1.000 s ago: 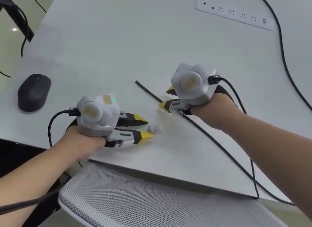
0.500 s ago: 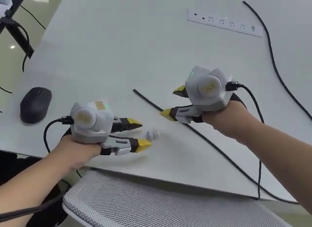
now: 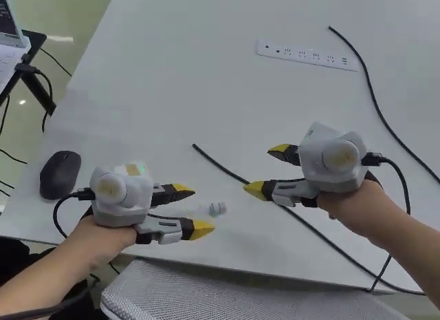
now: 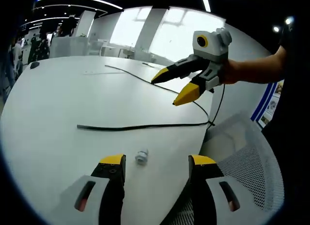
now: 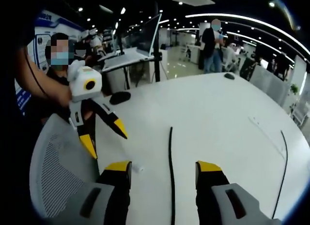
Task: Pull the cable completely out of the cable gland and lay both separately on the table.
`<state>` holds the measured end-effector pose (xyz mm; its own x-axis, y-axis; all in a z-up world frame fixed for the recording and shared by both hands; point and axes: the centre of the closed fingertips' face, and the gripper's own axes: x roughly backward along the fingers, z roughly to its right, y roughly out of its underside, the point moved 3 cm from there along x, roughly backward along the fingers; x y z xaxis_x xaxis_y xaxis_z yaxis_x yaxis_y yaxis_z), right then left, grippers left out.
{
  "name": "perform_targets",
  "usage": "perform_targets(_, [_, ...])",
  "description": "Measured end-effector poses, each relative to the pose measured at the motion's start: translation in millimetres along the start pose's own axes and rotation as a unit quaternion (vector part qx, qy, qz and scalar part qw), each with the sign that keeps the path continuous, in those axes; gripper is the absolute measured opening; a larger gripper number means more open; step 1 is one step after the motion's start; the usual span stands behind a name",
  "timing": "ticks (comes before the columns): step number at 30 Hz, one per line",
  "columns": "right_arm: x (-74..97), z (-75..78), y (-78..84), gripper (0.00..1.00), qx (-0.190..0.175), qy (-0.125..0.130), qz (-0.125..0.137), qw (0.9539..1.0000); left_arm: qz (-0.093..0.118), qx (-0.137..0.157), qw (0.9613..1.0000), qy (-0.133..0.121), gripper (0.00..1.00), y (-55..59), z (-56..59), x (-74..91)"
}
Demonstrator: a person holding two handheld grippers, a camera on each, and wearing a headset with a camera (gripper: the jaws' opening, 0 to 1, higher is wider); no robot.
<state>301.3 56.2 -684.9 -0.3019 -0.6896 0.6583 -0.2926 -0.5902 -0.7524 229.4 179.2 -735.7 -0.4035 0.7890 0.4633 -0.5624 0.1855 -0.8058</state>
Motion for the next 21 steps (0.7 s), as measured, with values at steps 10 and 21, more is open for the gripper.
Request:
perform_targets(10, [56.3,8.1,5.6,0.57,-0.061,0.037,0.052,0.9961,0.013,0.011,0.9998,-0.011,0.61,-12.1,9.4,18.1])
perform_targets(21, [108.1,7.1,35.3,0.65,-0.119,0.076,0.087,0.9862,0.032,0.008,0.9994,-0.014,0.72,-31.3,21.0,34.0])
